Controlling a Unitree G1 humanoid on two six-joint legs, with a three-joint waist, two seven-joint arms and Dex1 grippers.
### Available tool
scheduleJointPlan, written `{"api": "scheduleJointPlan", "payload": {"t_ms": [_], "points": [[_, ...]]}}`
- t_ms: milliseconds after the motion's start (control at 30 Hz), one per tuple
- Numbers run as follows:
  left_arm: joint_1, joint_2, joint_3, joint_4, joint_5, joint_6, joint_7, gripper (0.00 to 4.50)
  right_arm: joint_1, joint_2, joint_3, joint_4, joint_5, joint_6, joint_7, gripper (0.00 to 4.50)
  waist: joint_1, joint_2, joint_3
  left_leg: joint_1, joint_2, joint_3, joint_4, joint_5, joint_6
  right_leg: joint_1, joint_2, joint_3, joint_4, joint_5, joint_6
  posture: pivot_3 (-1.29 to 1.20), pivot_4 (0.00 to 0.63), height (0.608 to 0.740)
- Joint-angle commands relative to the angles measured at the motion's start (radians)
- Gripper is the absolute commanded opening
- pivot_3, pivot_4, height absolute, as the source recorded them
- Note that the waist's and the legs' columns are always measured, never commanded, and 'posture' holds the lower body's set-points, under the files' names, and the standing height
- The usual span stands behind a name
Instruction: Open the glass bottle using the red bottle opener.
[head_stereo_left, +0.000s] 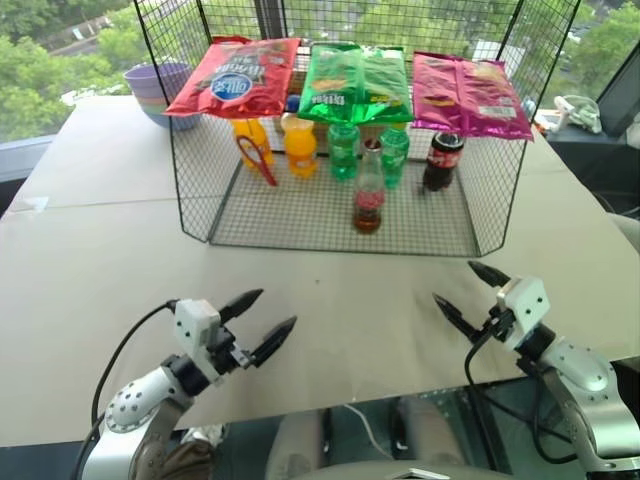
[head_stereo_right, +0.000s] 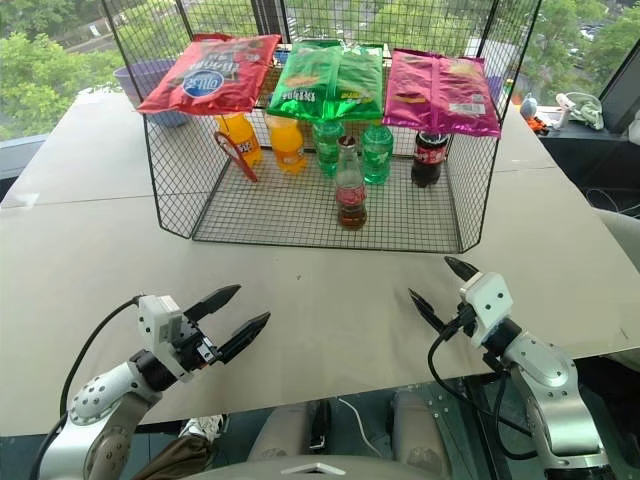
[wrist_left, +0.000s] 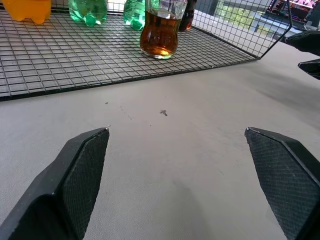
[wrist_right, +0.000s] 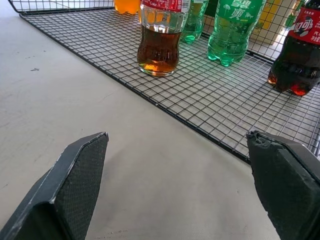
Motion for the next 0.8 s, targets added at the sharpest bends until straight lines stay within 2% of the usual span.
{"api": "scheduleJointPlan", "payload": {"t_ms": [33, 133, 300, 467, 800], "points": [[-0.027, -0.032, 0.021, 0.038, -0.004, -0.055, 0.0, 4.5, 0.018, 0.006, -0.024, -0.027, 0.012, -0.032, -0.005, 4.47, 0.0, 0.0, 0.0, 0.0, 0.0, 0.0, 0.0, 0.0, 0.0, 0.0, 0.0, 0.0, 0.0, 0.0, 0.0, 0.0, 0.15, 0.74], [-0.081, -0.08, 0.053, 0.116, -0.022, -0.1, 0.016, 4.5, 0.03, 0.017, -0.02, -0.022, 0.009, -0.069, -0.001, 4.47, 0.006, 0.001, -0.001, 0.0, -0.001, 0.0, 0.0, 0.0, 0.0, 0.0, 0.0, 0.0, 0.0, 0.0, 0.0, 0.0, 0.15, 0.74], [-0.164, -0.101, 0.11, 0.152, -0.069, -0.099, 0.043, 4.5, 0.008, 0.032, -0.018, -0.085, 0.077, -0.14, 0.052, 4.47, 0.001, 0.001, -0.001, 0.0, 0.0, 0.0, 0.0, 0.0, 0.0, 0.001, 0.001, 0.0, 0.0, 0.0, 0.0, 0.0, 0.15, 0.74], [-0.236, -0.086, 0.136, 0.147, -0.101, -0.048, 0.075, 4.5, -0.024, 0.032, -0.018, -0.232, 0.208, -0.062, 0.044, 4.47, 0.001, 0.001, -0.001, 0.0, 0.0, 0.0, 0.0, 0.0, 0.0, 0.001, 0.001, 0.0, 0.0, 0.0, 0.0, 0.0, 0.15, 0.74], [-0.447, -0.07, 0.121, 0.115, -0.126, 0.14, 0.241, 4.5, -0.055, 0.025, 0.022, -0.377, 0.237, 0.013, 0.012, 4.47, 0.006, -0.001, -0.001, 0.001, -0.004, -0.001, 0.0, 0.0, 0.0, 0.002, 0.002, -0.001, 0.001, 0.0, 0.0, 0.0, 0.15, 0.74]]}}
